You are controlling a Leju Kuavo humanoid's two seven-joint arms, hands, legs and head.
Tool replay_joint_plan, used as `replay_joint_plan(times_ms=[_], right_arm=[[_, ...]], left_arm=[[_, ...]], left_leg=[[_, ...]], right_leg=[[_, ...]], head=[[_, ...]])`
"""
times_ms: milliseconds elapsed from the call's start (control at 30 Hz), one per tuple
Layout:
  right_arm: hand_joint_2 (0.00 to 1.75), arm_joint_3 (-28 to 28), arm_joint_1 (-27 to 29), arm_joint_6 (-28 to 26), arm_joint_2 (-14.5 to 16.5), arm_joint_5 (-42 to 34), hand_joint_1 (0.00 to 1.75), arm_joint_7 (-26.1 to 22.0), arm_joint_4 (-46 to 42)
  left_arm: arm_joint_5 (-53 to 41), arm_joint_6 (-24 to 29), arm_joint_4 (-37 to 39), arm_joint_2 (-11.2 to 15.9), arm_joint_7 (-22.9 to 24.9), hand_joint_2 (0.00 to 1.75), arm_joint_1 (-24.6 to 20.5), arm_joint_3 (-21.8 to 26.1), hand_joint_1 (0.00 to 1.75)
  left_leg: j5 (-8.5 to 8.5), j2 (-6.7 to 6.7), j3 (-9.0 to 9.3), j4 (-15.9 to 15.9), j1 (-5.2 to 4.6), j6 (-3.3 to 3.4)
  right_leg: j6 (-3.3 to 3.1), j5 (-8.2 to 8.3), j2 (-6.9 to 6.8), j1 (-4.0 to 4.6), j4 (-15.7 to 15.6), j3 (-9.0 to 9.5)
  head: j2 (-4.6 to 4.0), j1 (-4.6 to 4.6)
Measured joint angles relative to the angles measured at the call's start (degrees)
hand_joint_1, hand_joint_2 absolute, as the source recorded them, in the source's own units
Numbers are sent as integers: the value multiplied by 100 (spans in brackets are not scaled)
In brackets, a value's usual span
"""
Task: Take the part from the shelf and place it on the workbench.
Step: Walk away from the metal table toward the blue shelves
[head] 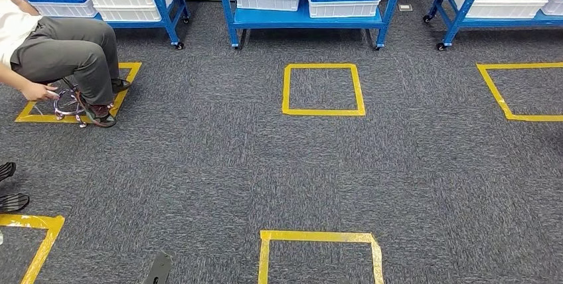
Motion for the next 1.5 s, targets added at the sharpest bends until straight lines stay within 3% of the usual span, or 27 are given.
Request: replay_joint_plan(times_ms=[133, 167, 267, 300, 367, 433, 500, 567, 600, 633, 667, 733, 800, 900, 967, 1033, 1067, 1100, 1133, 1200, 1233, 1300, 1333, 1367, 1400, 1467, 1500], right_arm=[[0, -12, 9, -3, 0, -6, 0, 0, 0], [0, -20, 14, -8, 3, -13, 0, 0, 0], [0, -67, -1, -48, 54, -47, 0, -4, 9], [0, -82, -11, -62, 66, -54, 0, -6, 13], [0, -102, -18, -82, 59, -60, 0, -9, 13], [0, -123, -2, -87, 43, -68, 0, -8, 14], [0, -138, 45, -87, 22, -76, 0, -5, 19], [0, -161, 87, -89, 9, -81, 0, -4, 24], [0, -171, 105, -89, 4, -85, 0, -4, 27], [0, -181, 138, -89, 5, -89, 0, -4, 42], [0, -185, 159, -90, 5, -93, 0, -4, 56], [0, -194, 186, -91, 11, -96, 0, -3, 80], [0, -211, 161, -96, 9, -96, 0, -1, 70], [0, -226, 166, -110, -4, -96, 0, -2, 62], [0, -227, 203, -114, -8, -96, 0, -1, 68], [0, -228, 233, -114, -10, -96, 0, 1, 73], [0, -229, 237, -114, -11, -96, 0, 1, 74], [0, -229, 231, -114, -11, -96, 0, 1, 74], [0, -229, 225, -114, -8, -96, 0, 0, 76], [0, -230, 189, -111, 9, -96, 0, 0, 79], [0, -231, 171, -108, 19, -96, 0, -1, 67], [0, -234, 118, -102, 27, -95, 0, -4, 41], [0, -239, 79, -99, 20, -94, 0, -4, 26], [0, -246, 19, -100, 10, -94, 0, -4, 21], [0, -254, -45, -98, 1, -95, 0, -1, 16], [0, -270, -127, -101, -19, -96, 0, -4, 4], [0, -276, -129, -101, -26, -96, 0, -3, 2]], left_arm=[[-2, 0, 0, 0, 0, 0, 1, 1, 0], [-6, -1, 0, 0, 1, 0, 1, 1, 0], [-43, -7, -13, 4, 12, 0, -9, -26, 0], [-54, -8, -20, 0, 16, 0, -21, -37, 0], [-58, -9, -27, -18, 24, 0, -48, -44, 0], [-62, -13, -28, -36, 38, 0, -48, -45, 0], [-66, -15, -28, -57, 51, 0, -41, -46, 0], [-72, -16, -28, -75, 56, 0, -37, -46, 0], [-77, -18, -28, -79, 58, 0, -34, -46, 0], [-81, -20, -27, -80, 62, 0, -28, -46, 0], [-89, -23, -26, -81, 66, 0, -20, -47, 0], [-99, -27, -26, -82, 77, 0, -19, -49, 0], [-103, -28, -36, -87, 83, 0, -61, -67, 0], [-109, -23, -46, -95, 75, 0, -106, -121, 0], [-111, -22, -44, -102, 78, 0, -89, -133, 0], [-111, -23, -43, -103, 82, 0, -75, -132, 0], [-111, -23, -44, -102, 84, 0, -74, -132, 0], [-111, -23, -44, -102, 84, 0, -72, -133, 0], [-111, -24, -43, -100, 86, 0, -68, -133, 0], [-111, -26, -43, -85, 97, 0, -56, -133, 0], [-110, -26, -48, -80, 103, 0, -56, -133, 0], [-108, -24, -63, -85, 108, 0, -122, -135, 0], [-107, -21, -73, -101, 106, 0, -181, -137, 0], [-106, -19, -80, -118, 105, 0, -250, -139, 0], [-105, -21, -85, -133, 106, 0, -303, -140, 0], [-104, -23, -93, -155, 108, 0, -342, -144, 0], [-102, -22, -92, -157, 115, 0, -318, -143, 0]], left_leg=[[-38, -1, -69, -111, -17, 43], [145, -2, -47, -431, -63, 149], [1190, -97, 349, -1710, -281, 609], [1326, -131, 525, -1902, -299, 666], [1183, -144, 812, -2022, -271, 680], [971, -158, 1052, -2064, -251, 691], [763, -188, 1274, -2065, -232, 656], [551, -220, 1546, -2062, -198, 582], [431, -228, 1682, -2060, -183, 538], [302, -233, 1809, -2045, -177, 493], [189, -236, 1903, -2037, -182, 450], [38, -234, 1998, -2019, -190, 385], [146, -213, 1878, -1784, -176, 352], [545, -77, 1125, -587, -125, 205], [271, -14, 590, -55, -54, 88], [-243, -1, 225, -76, -2, 48], [-368, 0, 123, -264, 9, 48], [-271, 2, 69, -550, 11, 61], [114, 7, 60, -917, 5, 95], [1116, 12, 57, -1549, -62, 196], [1437, 10, 89, -1745, -123, 243], [1433, -44, 349, -2079, -226, 312], [1370, -75, 510, -2223, -245, 332], [1326, -110, 641, -2332, -236, 360], [1310, -138, 689, -2329, -216, 381], [1291, -153, 687, -2313, -211, 428], [1298, -157, 684, -2294, -215, 454]], right_leg=[[-5, -66, 5, 21, -1, 86], [-12, -146, 5, 49, -13, 176], [77, -337, 28, 133, -222, 687], [156, -269, 39, 141, -118, 733], [232, -86, 42, 142, 615, 375], [200, -234, 43, 114, 1361, -191], [200, -575, 42, 61, 1540, -588], [309, -627, 39, -7, 1173, -738], [415, -436, 37, -49, 837, -752], [529, -95, 14, -78, 522, -759], [566, 175, -1, -85, 296, -745], [461, 497, -20, -73, 138, -692], [276, 410, 2, -86, 86, -562], [145, 256, 5, -133, -184, -163], [124, 135, 11, -146, -409, 214], [144, 1, 32, -170, -598, 596], [159, -77, 43, -184, -679, 781], [176, -164, 53, -195, -751, 963], [193, -253, 59, -210, -822, 1126], [249, -428, 90, -218, -969, 1453], [286, -465, 103, -214, -1062, 1683], [422, -395, 111, -130, -1023, 1963], [461, -360, 97, -98, -882, 2017], [467, -412, 83, -64, -640, 1890], [410, -573, 69, -55, -375, 1731], [249, -1067, 56, -38, 259, 1178], [216, -1254, 55, -24, 525, 909]], head=[[-1, 2], [-1, 0], [0, 28], [0, 39], [-2, 24], [-3, 26], [-2, 40], [-2, 43], [-2, 45], [-3, 53], [-3, 57], [-3, 51], [-2, 35], [-1, 28], [-2, 25], [-2, 24], [-2, 23], [-2, 21], [-2, 20], [-2, 27], [-2, 22], [-2, -26], [-3, -29], [-4, -19], [-4, 31], [-4, 77], [-3, 89]])
